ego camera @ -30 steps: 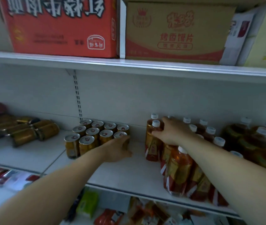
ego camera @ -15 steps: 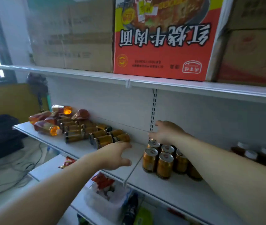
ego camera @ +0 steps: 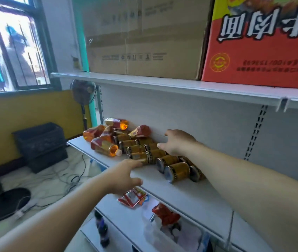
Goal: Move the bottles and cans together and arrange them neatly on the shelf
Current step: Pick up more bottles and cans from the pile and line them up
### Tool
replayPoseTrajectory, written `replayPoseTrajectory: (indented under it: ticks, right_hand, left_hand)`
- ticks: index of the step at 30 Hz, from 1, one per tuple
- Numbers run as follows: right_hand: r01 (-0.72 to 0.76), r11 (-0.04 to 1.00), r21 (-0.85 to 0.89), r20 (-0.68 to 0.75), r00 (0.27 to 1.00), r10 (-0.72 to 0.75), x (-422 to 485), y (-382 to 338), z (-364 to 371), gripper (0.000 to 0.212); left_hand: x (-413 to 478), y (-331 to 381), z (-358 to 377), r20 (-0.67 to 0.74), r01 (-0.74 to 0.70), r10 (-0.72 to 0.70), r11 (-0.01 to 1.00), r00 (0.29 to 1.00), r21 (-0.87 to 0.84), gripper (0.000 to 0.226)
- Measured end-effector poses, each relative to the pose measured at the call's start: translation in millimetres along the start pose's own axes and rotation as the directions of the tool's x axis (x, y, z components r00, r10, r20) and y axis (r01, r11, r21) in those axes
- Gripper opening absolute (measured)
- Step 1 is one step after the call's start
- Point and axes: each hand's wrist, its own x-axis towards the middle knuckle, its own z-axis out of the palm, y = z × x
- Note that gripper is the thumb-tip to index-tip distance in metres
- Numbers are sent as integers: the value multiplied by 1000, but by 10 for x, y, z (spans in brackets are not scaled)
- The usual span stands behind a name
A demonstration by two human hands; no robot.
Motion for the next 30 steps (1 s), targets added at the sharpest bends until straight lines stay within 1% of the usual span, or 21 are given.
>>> replayPoseTrajectory:
  ticks: [4, 7, 13, 17, 20, 23, 25, 28, 30]
  right_hand:
    - [52, 999, 9, -18, 999, -52, 596, -253, 202, 60]
    - [84, 995, 54, -28, 996, -82, 1103, -389, 363, 56]
    - [129, 990, 53, 4, 992, -129, 2127, -640, 588, 63]
    - [151, 986, 69, 34, 988, -153, 2620, -827, 749, 64]
    - [140, 988, 65, 46, 989, -143, 2928, -958, 869, 62]
    - [123, 990, 64, 61, 990, -127, 3207, -1107, 997, 58]
    - [97, 994, 52, 65, 993, -101, 3390, -1207, 1115, 53]
    - [29, 999, 42, 49, 998, -31, 3680, -1391, 1299, 53]
    - [-7, 1000, 31, 26, 1000, 6, 3884, -1542, 1426, 58]
  left_hand:
    - [334, -432, -66, 0, 62, -62, 998, 998, -10, 69]
    - [653, -744, -130, 5, 102, -102, 995, 995, 12, 67]
    - [1337, -1402, -386, -16, 214, -213, 976, 977, 39, 64]
    - [1680, -1839, -524, -20, 262, -262, 964, 965, 42, 64]
    - [1976, -2205, -625, -29, 265, -264, 961, 964, 79, 61]
    - [2297, -2637, -755, -74, 298, -295, 954, 953, 27, 58]
    - [2528, -2935, -828, -80, 268, -265, 963, 961, 23, 52]
    - [2917, -3397, -899, -70, 205, -200, 976, 977, 70, 45]
    - [3187, -3703, -912, -71, 211, -203, 967, 977, 143, 50]
